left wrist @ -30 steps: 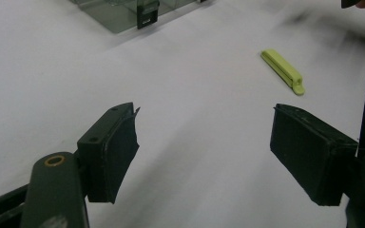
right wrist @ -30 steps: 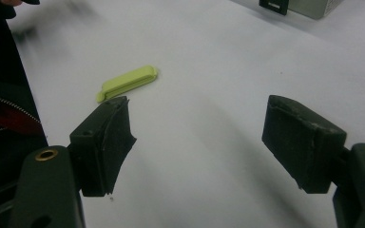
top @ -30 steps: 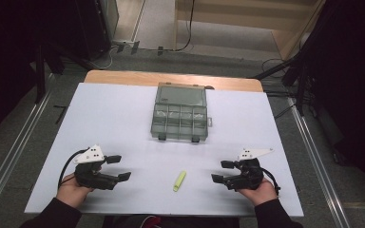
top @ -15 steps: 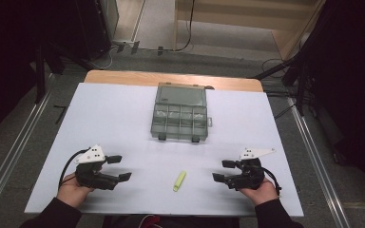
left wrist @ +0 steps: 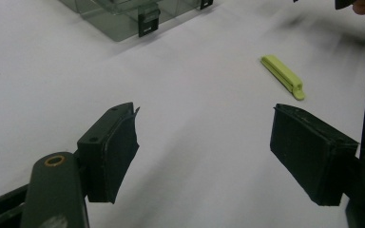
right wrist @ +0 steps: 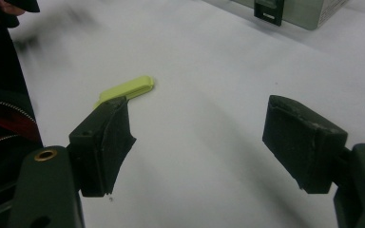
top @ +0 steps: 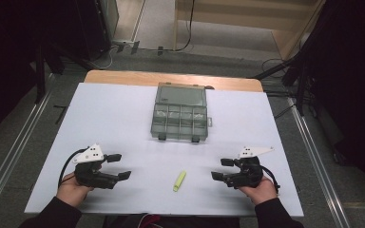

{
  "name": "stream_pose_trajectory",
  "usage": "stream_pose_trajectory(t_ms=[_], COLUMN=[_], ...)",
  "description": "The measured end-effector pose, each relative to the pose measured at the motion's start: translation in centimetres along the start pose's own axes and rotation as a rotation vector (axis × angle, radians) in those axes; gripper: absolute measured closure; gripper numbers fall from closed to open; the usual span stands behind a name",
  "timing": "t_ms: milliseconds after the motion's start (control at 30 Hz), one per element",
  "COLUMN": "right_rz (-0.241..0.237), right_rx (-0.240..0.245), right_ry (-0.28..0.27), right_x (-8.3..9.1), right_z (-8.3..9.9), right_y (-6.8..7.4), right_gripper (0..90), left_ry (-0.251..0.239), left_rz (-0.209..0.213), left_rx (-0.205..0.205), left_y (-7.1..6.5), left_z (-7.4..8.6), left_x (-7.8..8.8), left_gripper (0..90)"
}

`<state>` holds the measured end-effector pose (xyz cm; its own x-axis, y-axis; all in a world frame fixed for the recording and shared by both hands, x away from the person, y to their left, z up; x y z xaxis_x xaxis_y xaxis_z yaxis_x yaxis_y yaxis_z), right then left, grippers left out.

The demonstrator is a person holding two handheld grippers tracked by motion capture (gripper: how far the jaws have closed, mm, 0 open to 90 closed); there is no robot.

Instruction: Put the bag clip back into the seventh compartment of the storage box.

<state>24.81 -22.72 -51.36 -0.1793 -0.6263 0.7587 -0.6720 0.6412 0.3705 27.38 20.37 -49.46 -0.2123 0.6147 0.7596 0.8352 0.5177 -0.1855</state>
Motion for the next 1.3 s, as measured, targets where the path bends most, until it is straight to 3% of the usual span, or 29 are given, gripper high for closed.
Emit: stream_pose_trajectory(t_ms=[300,533,767,1300], right_rz=[-0.004,-0.001,-0.005,-0.017], right_rx=[0.008,0.013,0.012,0.044], right_ry=[0.019,0.014,0.015,0.029], right_x=[-0.7,-0.5,-0.8,-1.5], right_z=[-0.4,-0.2,-0.5,-2.4], right_y=[0.0,0.0,-0.2,0.0], right_gripper=[24.9,24.9,24.9,24.9], left_ry=[-0.019,0.002,-0.004,0.010], left_rz=[0.009,0.002,0.003,0.024], left_rx=[0.021,0.012,0.029,0.023], left_y=[0.2,0.1,0.4,0.7], left_z=[0.0,0.5,0.7,0.2], left_x=[0.2,0.1,0.3,-0.4], left_gripper=[23.4,23.4,23.4,23.4])
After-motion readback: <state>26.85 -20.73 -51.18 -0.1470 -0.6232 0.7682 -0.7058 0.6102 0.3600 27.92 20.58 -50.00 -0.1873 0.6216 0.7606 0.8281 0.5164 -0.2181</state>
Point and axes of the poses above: each handheld gripper's, and its own axes: x roughly backward along the jaws, z roughly out of its underside, y roughly to its left, the point moved 3 cm from there along -x, roughly forward along the jaws, and after that the axes turned 15 degrees about y, right-handed, at the moved point
